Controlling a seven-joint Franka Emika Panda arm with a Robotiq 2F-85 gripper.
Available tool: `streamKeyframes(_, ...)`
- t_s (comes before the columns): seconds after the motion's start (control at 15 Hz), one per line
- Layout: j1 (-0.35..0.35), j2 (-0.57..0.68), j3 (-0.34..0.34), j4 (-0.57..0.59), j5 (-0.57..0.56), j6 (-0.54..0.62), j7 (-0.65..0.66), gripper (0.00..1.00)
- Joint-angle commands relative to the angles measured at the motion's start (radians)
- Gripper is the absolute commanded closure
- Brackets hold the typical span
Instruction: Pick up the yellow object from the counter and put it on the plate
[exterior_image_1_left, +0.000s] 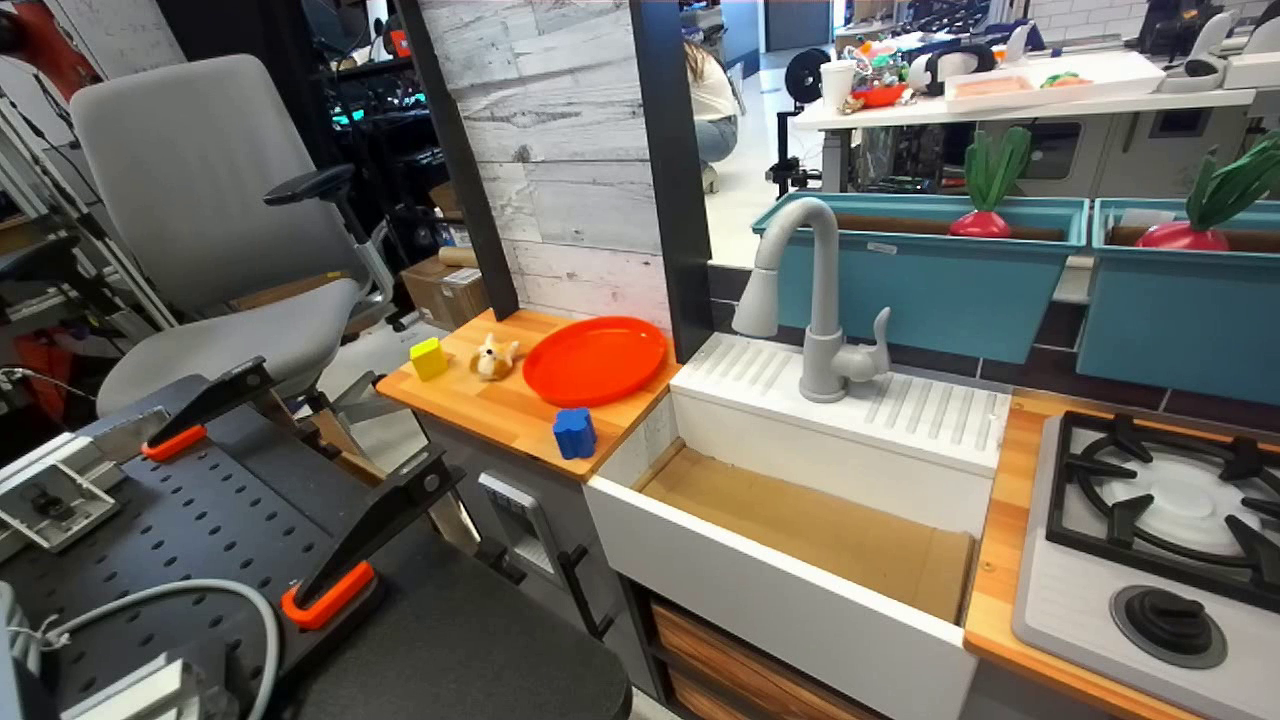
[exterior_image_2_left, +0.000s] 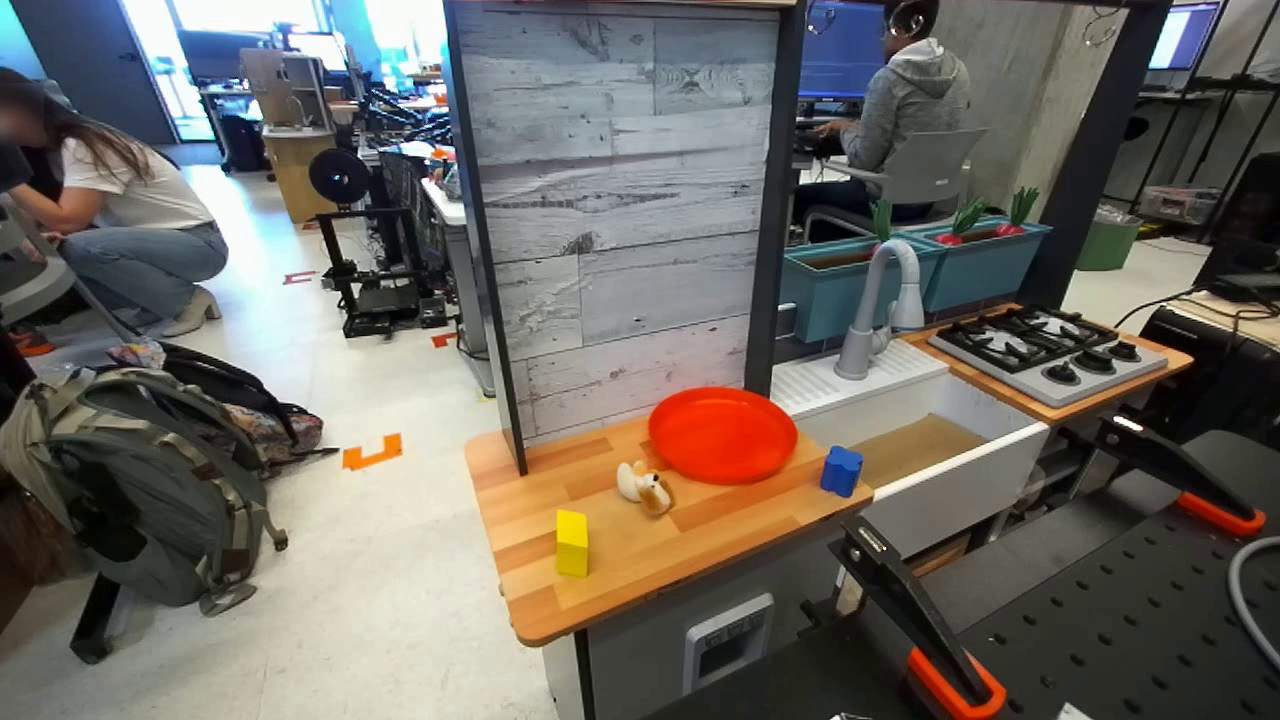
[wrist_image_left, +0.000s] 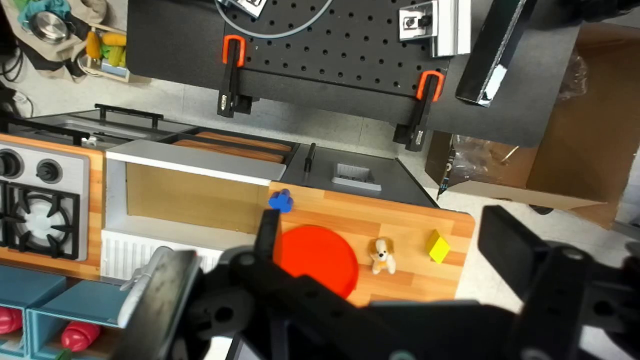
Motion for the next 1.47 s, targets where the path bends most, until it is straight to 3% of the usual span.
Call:
streamKeyframes(0.0, 0.011, 0.001, -0.009, 0.002, -0.005, -0.002, 0.005, 0.00)
streamKeyframes(1.07, 0.011, 0.001, -0.009, 0.002, -0.005, -0.002, 0.005, 0.00)
streamKeyframes(1.4, 0.027, 0.085, -0.007, -0.064, 0.033, 0.237, 0.008, 0.00)
